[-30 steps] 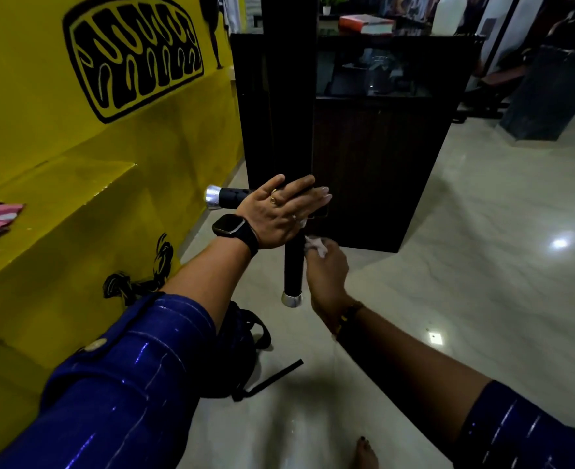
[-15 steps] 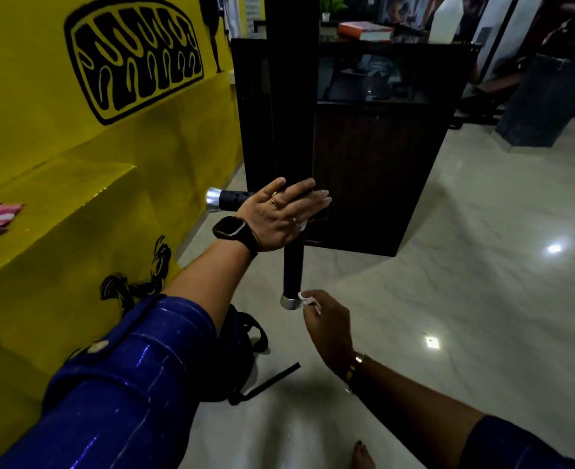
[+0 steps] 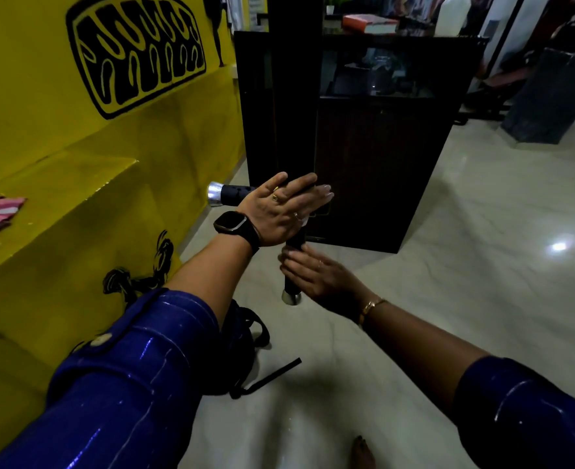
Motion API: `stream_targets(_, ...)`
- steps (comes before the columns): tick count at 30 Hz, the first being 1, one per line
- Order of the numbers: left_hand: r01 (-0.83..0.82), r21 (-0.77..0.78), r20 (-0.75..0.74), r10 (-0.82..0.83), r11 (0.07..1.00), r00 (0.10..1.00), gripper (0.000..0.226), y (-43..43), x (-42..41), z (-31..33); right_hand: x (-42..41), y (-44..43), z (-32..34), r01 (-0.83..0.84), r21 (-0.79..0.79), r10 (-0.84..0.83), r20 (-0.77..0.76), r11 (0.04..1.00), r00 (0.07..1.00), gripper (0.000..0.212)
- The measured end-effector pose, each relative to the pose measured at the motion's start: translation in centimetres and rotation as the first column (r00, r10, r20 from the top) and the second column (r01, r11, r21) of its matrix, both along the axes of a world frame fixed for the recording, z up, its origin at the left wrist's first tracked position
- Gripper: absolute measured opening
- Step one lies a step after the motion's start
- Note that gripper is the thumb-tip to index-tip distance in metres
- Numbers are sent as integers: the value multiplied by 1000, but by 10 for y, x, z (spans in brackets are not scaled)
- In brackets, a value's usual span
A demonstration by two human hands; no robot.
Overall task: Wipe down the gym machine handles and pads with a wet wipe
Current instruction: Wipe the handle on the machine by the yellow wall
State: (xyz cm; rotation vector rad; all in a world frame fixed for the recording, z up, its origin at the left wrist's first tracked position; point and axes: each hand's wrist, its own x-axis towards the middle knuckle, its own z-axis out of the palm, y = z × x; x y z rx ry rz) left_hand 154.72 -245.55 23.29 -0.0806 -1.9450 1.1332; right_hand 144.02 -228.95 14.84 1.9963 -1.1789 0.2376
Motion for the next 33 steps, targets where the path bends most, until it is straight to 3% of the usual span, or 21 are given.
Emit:
stream_targets(3,1,21,10,-1,1000,1000,50,1,0,1,5,6,-23,31,106,-31,-1,994,1000,31)
stream_targets(6,-5,17,3,5,1000,1000,52,2,1,1,10,0,-18,-28,146,42,-92,989,995,25)
stream_targets(9,-6,6,2,6,1000,1000,53,1,0,0,10,-9,8,-78,84,86,-98,993,991,30)
stream_targets(13,-10,1,10,10,1000,1000,50,1,0,1,9,-5,10,6,22,-4,-89,1000,996,35)
stream_targets(20,11,45,34,-12,999,999,50,2,0,0,39,14,-51,46,267,8,-201,963,980,35)
stream_targets(25,5,26,33,-6,1000,999,50,2,0,1,50,-3,-15,16,197,3,-93,980,996,36)
stream_targets(28,1,16,24,-1,1000,1000,50,2,1,1,41,-3,-26,68,250,-35,-136,966,990,37)
stream_targets(33,8,14,12,-8,1000,1000,49,1,-1,1,0,29,-52,-7,251,53,-177,968,983,37)
